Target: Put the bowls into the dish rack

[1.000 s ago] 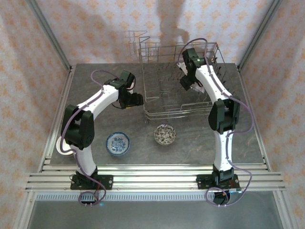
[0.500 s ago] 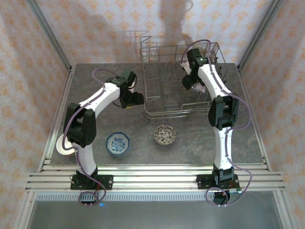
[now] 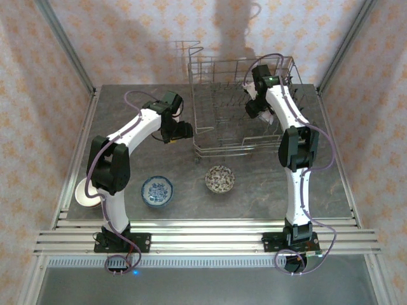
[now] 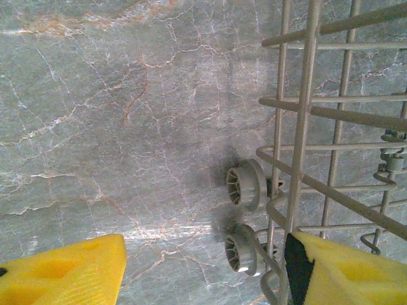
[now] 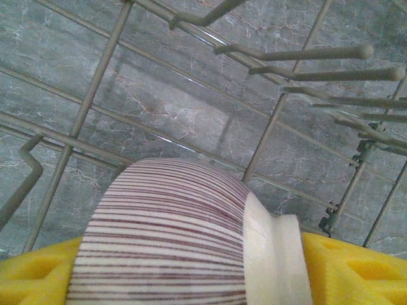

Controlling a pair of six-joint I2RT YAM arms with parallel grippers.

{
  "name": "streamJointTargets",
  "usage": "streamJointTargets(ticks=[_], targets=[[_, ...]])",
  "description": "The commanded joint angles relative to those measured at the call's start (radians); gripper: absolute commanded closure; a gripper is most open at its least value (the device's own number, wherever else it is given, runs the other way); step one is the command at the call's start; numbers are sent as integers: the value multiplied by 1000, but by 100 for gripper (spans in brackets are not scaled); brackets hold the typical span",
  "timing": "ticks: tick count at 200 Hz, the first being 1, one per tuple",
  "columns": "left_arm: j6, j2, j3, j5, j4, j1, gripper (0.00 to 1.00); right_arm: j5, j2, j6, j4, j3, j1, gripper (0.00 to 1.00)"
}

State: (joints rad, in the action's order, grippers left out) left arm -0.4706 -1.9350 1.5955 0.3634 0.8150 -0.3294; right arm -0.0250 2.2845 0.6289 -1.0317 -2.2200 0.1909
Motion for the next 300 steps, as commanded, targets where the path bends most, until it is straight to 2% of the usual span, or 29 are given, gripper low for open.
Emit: streamJointTargets(ticks=[1, 66, 140, 229, 300], targets=[[-23, -35, 30, 17, -75, -26, 31, 62, -11, -21, -11, -26, -4, 31], [-14, -45, 30, 29, -77, -26, 31, 94, -25, -77, -49, -32, -11, 38], [-39, -28, -2, 11, -102, -26, 32, 216, 1, -258, -129, -131, -12, 43], [-42, -21, -19, 18, -114, -25, 31, 376, 0, -375, -194, -150, -15, 44], [-44, -3, -21, 15, -122, -26, 31, 372, -14, -437, -190, -172, -51, 43]])
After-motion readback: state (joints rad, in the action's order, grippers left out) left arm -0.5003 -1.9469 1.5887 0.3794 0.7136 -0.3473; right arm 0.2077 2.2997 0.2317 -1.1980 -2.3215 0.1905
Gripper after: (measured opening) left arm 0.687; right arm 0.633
